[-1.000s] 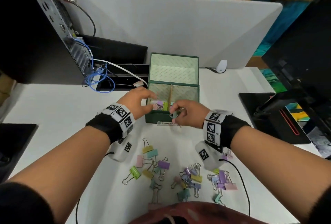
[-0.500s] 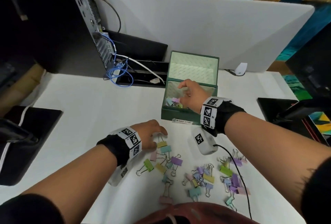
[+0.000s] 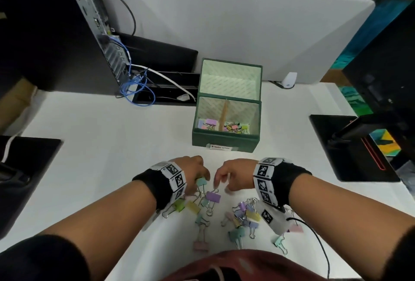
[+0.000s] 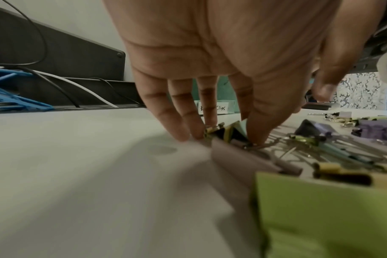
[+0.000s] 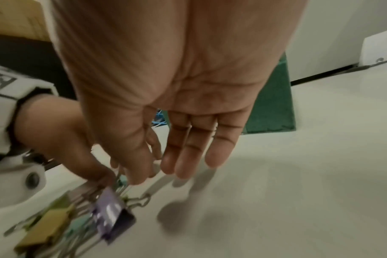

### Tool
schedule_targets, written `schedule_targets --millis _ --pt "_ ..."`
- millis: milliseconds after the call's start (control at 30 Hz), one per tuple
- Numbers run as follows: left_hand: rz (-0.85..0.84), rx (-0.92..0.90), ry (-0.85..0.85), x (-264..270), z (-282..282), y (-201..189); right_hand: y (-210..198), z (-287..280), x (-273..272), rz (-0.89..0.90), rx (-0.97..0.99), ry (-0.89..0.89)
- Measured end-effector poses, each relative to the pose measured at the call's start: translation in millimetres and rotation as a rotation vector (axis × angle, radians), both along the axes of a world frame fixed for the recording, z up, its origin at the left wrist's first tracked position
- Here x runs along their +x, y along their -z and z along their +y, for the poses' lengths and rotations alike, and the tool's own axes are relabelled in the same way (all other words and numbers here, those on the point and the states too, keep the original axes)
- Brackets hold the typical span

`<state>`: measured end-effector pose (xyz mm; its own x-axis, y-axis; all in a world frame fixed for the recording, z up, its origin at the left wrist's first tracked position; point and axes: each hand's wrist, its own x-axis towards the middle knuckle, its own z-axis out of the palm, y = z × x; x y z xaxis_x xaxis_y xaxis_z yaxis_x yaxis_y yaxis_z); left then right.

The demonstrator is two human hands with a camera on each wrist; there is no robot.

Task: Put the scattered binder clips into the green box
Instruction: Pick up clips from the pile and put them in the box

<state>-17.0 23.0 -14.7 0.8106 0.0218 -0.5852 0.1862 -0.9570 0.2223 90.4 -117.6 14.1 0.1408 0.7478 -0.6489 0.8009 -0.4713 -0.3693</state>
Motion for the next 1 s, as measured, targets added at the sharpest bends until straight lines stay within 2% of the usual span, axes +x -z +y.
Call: schedule_targets --millis 133,500,667,833,1000 --pt "-0.015 -0.033 -0.052 2 3 0 11 0 -8 -0.011 -0.025 -0.126" --pt "-0.055 -0.065 -0.160 -1 15 13 29 4 -17 -0.093 0.000 -0.244" --pt "-0.059 -0.059 -0.173 -2 21 18 29 4 -5 -0.082 0.033 -0.159" --pt "-0.087 -0.132 -0.222 -1 28 20 31 -3 10 -0.100 0.115 -0.029" --pt "-0.211 -0.190 -0.282 4 29 18 31 -7 15 -0.137 0.080 -0.083"
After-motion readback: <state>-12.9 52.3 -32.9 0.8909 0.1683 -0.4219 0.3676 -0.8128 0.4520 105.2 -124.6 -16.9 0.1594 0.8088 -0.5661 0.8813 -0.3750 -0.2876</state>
